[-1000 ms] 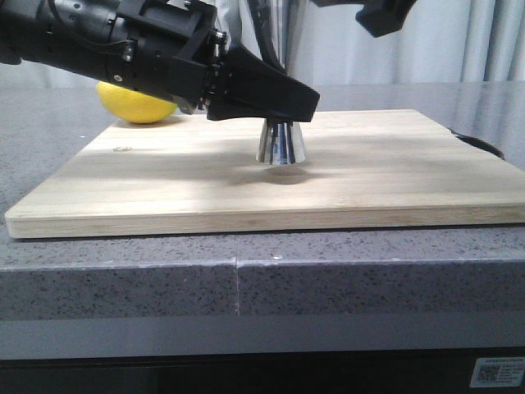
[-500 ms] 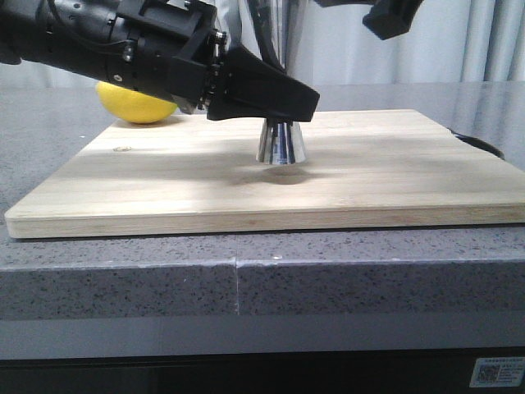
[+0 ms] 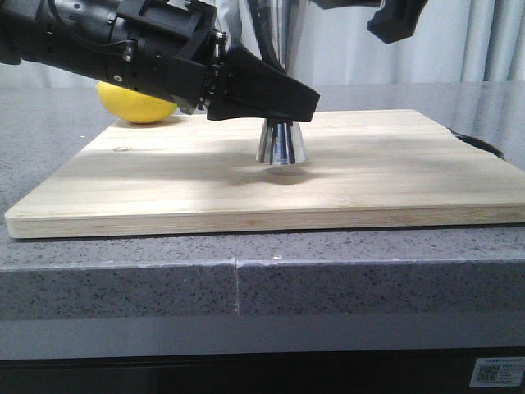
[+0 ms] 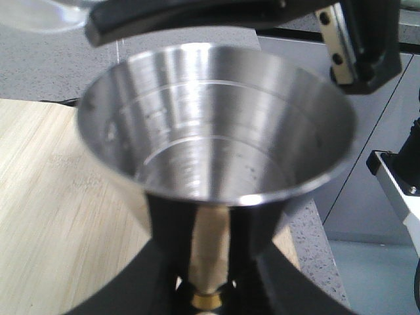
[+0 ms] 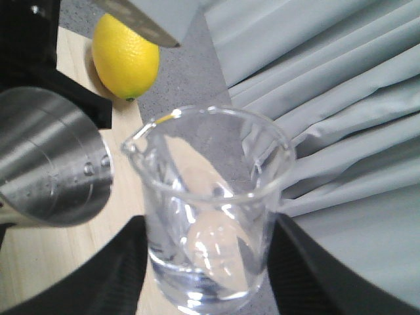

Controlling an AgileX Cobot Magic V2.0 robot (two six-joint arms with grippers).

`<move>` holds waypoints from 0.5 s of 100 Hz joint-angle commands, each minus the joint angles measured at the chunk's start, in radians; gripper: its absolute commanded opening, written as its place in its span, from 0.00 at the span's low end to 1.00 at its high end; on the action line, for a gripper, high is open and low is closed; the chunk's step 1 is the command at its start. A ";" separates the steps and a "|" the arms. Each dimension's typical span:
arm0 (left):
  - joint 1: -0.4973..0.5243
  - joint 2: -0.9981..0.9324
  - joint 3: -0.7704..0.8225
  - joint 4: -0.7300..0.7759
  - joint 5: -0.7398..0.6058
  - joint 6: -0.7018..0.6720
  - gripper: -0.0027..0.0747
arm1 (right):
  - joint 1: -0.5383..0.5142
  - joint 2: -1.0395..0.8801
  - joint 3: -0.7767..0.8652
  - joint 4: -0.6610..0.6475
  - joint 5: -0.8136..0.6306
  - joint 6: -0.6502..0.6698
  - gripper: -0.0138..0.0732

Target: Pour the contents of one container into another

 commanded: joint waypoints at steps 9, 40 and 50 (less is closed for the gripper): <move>-0.006 -0.059 -0.029 -0.068 0.090 0.000 0.02 | 0.001 -0.039 -0.038 -0.018 -0.038 -0.001 0.52; -0.006 -0.059 -0.029 -0.068 0.090 0.000 0.02 | 0.001 -0.039 -0.038 -0.040 -0.038 -0.001 0.52; -0.006 -0.059 -0.029 -0.068 0.090 0.000 0.02 | 0.001 -0.039 -0.038 -0.047 -0.038 -0.001 0.52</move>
